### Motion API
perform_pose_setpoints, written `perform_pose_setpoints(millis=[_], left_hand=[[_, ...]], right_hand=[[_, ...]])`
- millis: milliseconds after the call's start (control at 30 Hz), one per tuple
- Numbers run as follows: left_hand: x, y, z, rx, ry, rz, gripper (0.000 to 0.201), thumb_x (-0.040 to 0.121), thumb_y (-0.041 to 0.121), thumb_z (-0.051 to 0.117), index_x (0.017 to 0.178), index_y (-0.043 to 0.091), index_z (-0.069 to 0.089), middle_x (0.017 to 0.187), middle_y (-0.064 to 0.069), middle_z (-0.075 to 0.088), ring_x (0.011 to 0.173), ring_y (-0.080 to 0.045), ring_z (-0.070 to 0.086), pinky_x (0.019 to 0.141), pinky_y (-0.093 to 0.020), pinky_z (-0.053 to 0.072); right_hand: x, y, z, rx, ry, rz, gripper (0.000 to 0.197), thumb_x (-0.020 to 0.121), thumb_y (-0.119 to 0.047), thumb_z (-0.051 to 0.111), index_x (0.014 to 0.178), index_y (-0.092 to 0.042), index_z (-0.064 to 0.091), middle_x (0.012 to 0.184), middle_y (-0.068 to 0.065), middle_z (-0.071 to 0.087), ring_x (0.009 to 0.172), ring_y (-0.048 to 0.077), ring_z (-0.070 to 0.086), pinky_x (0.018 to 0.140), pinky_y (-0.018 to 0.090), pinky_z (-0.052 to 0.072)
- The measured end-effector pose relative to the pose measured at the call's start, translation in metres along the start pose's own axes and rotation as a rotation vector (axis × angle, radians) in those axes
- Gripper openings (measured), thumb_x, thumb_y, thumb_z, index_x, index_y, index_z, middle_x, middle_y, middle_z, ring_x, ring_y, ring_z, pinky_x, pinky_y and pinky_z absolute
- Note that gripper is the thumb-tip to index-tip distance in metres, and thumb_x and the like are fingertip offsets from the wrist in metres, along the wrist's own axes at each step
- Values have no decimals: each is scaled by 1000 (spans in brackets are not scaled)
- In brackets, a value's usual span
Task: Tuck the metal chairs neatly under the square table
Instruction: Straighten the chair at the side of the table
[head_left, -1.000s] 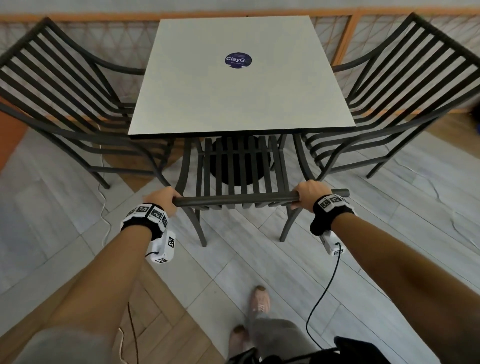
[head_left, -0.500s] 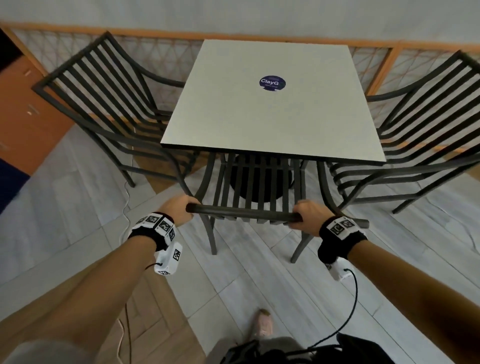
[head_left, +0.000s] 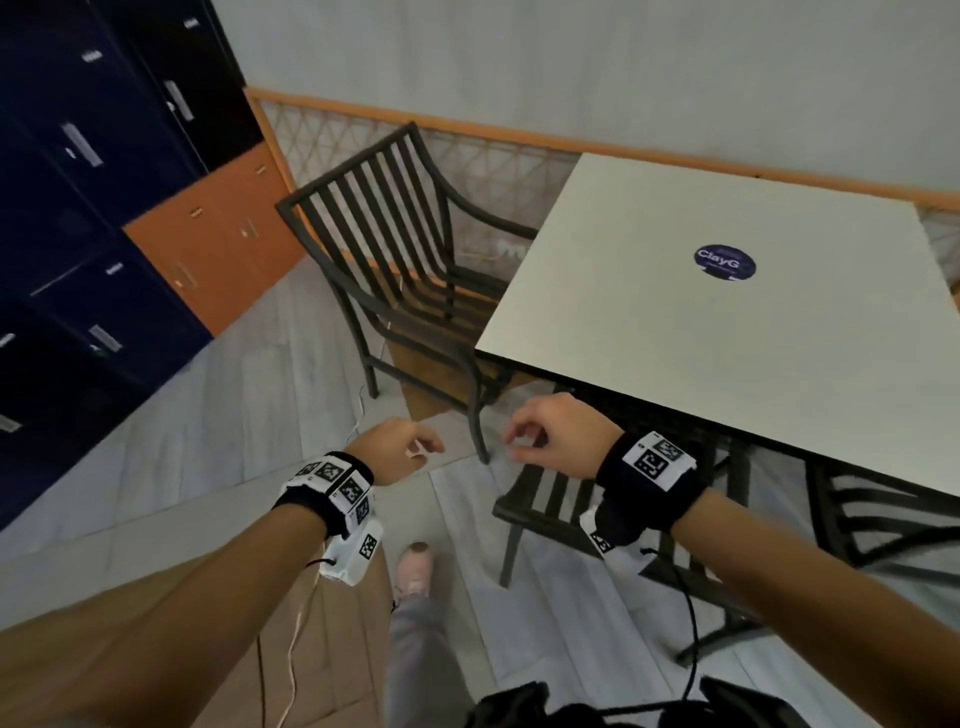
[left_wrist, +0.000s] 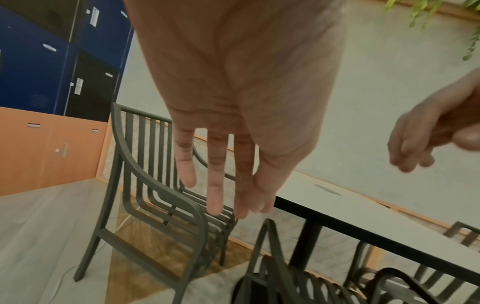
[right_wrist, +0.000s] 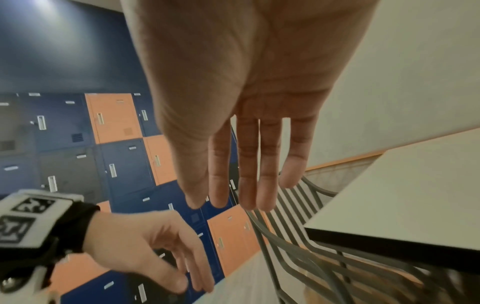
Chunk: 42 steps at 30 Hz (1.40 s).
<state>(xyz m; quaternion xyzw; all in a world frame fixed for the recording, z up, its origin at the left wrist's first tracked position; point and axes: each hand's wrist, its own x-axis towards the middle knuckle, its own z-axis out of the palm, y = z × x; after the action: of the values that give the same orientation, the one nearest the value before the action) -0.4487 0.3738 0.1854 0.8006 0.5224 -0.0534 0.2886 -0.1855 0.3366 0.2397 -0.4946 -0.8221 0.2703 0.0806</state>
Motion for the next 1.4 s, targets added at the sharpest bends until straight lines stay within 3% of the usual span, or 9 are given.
perform_pose_setpoints(millis=[266,400,500,666,733,833,1033,1232,1399], left_hand=[[138,-168,-94,58,-17,-70,30,84,14,57,110,21,69,112,-1,70,102,-23,65,91,-37,53],[209,-230,-124,8,-87,-51,33,84,8,57,116,15,64,111,-5,70,101,-26,64,90,-38,53],[260,-268,-135,77,-63,-34,33,85,10,55,115,18,61,111,-9,70,102,-33,65,88,-43,54],[320,-311,-133,160,36,-6,36,85,5,52,117,19,58,108,-12,72,102,-34,65,88,-43,53],[335,-322,-123,180,60,7,37,84,2,51,117,19,56,108,-11,71,103,-33,65,88,-42,52],[348,-329,-104,153,74,44,45,81,-3,52,120,19,58,116,-8,69,110,-29,62,93,-40,47],[364,-325,-80,174,90,30,59,78,-3,57,132,16,48,135,-8,57,127,-26,49,106,-45,37],[378,-318,-85,446,207,92,78,79,9,68,147,15,32,157,-9,31,147,-29,22,119,-53,17],[374,-324,-94,581,169,99,71,72,17,78,136,15,49,138,-9,57,134,-34,44,116,-62,4]], right_hand=[[244,-20,15,106,-16,12,17,83,-29,68,95,-17,71,89,-3,67,73,5,55,70,22,45],[366,-1,51,100,-125,170,21,84,-31,66,102,-20,67,95,1,67,83,15,59,79,30,50],[435,29,78,139,-122,253,24,86,-17,60,110,-19,63,101,5,66,87,22,61,81,32,50],[507,84,115,-45,-129,458,55,86,-5,55,138,-13,38,137,14,44,122,35,47,100,47,42],[523,100,130,-151,-202,502,72,86,-6,57,147,-12,18,149,14,31,133,36,35,108,52,33],[530,121,145,-195,-284,544,73,90,-11,52,149,-12,9,148,18,33,130,39,40,105,56,35],[518,147,144,-267,-313,527,61,87,-9,57,139,-10,24,126,20,56,106,39,59,91,55,46],[489,163,141,-332,-289,663,57,85,-17,62,133,-8,32,122,18,58,106,37,60,86,54,50],[462,162,152,-271,-287,800,48,89,-12,54,132,-6,36,129,18,53,116,37,54,98,56,42]])
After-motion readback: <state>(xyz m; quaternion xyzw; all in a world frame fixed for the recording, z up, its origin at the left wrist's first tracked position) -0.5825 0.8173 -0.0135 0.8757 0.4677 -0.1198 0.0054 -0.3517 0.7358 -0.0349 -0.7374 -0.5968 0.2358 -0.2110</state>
